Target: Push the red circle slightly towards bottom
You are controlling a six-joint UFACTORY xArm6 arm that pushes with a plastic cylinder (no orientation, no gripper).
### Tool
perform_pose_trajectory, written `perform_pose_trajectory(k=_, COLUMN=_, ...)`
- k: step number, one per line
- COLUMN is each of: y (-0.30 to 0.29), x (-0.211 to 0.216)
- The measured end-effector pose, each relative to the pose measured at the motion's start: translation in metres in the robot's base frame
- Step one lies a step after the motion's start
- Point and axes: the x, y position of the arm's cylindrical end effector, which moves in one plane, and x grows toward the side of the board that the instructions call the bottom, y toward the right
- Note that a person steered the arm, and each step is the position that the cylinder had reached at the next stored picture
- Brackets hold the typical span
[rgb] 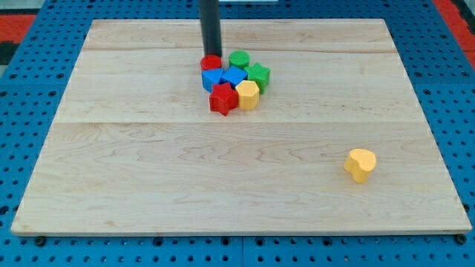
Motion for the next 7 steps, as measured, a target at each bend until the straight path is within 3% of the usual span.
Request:
perform_pose_trajectory(k=2, y=-0.033, x=-0.044)
perform_pose_trajectory(k=3, y=0.026, x=-0.051)
perform_pose_trajectory(k=4, y=0.042, x=-0.070)
perform_pose_trajectory(k=5, y=0.123, x=-0.063)
perform_pose_trajectory(k=7, y=0.284, x=0.015)
